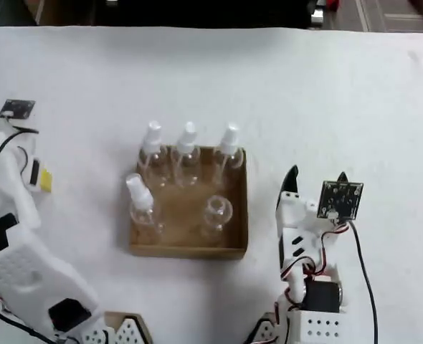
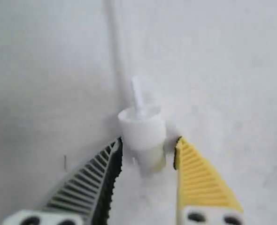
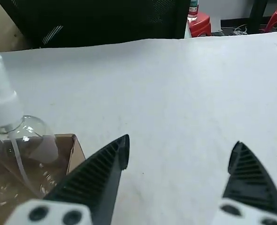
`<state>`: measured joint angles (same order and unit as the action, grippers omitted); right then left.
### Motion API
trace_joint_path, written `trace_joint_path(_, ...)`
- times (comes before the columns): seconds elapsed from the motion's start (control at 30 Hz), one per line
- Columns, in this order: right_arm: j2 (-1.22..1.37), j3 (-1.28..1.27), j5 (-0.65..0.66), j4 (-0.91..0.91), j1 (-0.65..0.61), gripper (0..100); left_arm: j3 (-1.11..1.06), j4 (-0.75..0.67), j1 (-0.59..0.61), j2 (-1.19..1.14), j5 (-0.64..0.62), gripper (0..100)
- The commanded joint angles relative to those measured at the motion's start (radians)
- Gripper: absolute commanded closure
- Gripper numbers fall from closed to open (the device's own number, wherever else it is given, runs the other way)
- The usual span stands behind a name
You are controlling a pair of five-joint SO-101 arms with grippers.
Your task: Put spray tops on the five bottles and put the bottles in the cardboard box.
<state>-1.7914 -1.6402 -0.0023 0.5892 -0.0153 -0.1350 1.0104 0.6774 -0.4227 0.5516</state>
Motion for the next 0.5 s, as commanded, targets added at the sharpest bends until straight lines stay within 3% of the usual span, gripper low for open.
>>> trace_joint_path(0.0, -0.008, 0.011, 0.011, -0.022, -0.010, 70.1, 0.002, -0.023, -0.042, 0.004, -0.009, 93)
trace_joint_path(0.2, -0.008, 0.011, 0.044, -0.022, -0.012, 70.1, 0.035, 0.014, -0.064, 0.042, -0.006, 98)
trace_joint_path(0.47, -0.008, 0.011, 0.058, -0.022, -0.012, 70.1, 0.305, 0.500, -0.113, 0.323, -0.003, 98)
